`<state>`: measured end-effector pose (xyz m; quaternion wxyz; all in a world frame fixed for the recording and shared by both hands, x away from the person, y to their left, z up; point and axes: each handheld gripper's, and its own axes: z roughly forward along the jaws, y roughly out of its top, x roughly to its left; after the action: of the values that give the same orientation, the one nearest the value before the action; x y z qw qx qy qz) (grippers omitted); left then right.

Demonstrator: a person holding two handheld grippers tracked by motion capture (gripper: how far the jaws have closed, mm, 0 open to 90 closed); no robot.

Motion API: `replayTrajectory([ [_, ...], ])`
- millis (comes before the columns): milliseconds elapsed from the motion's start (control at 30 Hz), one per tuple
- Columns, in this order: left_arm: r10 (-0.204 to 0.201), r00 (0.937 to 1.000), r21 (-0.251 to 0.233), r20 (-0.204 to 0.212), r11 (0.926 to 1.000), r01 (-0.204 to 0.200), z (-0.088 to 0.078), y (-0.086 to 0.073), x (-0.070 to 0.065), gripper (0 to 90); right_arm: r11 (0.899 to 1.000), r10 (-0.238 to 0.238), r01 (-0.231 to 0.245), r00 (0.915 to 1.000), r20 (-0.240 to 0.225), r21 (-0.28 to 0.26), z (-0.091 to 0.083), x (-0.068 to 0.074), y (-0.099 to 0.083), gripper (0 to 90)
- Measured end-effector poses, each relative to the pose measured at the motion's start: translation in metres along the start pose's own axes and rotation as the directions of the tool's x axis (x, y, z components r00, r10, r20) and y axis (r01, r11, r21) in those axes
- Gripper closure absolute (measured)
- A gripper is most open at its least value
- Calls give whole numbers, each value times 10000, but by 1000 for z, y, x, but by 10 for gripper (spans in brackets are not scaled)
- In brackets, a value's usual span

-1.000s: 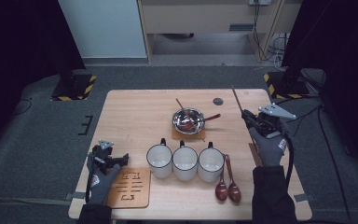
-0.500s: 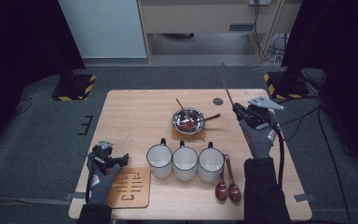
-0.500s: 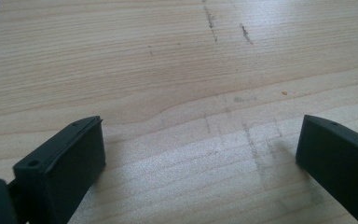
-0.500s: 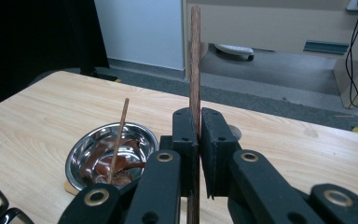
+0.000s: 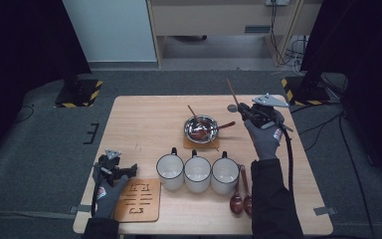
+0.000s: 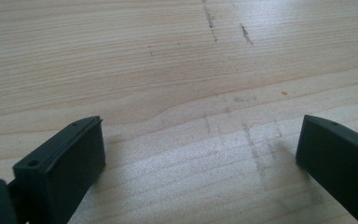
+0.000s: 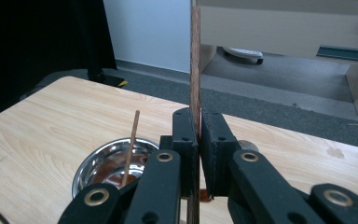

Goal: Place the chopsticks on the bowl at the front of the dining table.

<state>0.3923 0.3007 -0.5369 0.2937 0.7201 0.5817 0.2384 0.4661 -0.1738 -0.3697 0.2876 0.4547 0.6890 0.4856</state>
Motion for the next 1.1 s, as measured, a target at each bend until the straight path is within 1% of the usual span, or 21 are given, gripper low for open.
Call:
replayTrajectory([
  [67, 1, 10000, 1, 0, 10000, -1, 0, 0, 0, 1, 9999, 108, -109, 9999, -72, -65, 3, 1, 2, 847],
  [233, 1, 10000, 2, 1, 10000, -1, 0, 0, 0, 1, 10000, -3, 3, 9999, -119, -65, 13, 8, 7, 847],
  [333, 0, 10000, 1, 7, 10000, 0, 0, 0, 0, 1, 10000, 53, -54, 9998, -173, -61, 19, 11, 9, 847],
  [600, 0, 10000, 0, 1, 10000, 0, 0, 0, 0, 1, 9999, -57, 59, 9998, -216, 104, 36, 19, 14, 847],
  [633, 8, 10000, 5, 1, 10000, -8, 0, 0, 0, 1, 10000, -57, 59, 9997, -236, 78, 38, 20, 14, 847],
  [667, 6, 10000, 4, 0, 10000, -6, 0, 0, 0, 1, 10000, 42, -41, 9995, -300, 49, 40, 21, 15, 847],
  [967, 11, 10000, 7, 0, 10000, -11, 0, 0, 0, 1, 9998, -144, 148, 9994, -322, 125, 52, 28, 21, 847],
  [1033, -5, 10000, -8, 4, 10000, 5, 0, 0, 0, 0, 10000, -42, 44, 9992, -404, 64, 55, 29, 21, 847],
  [1100, -7, 10000, -8, 4, 10000, 7, 0, 0, 0, 0, 9999, -58, 63, 9990, -442, 121, 59, 31, 19, 847],
])
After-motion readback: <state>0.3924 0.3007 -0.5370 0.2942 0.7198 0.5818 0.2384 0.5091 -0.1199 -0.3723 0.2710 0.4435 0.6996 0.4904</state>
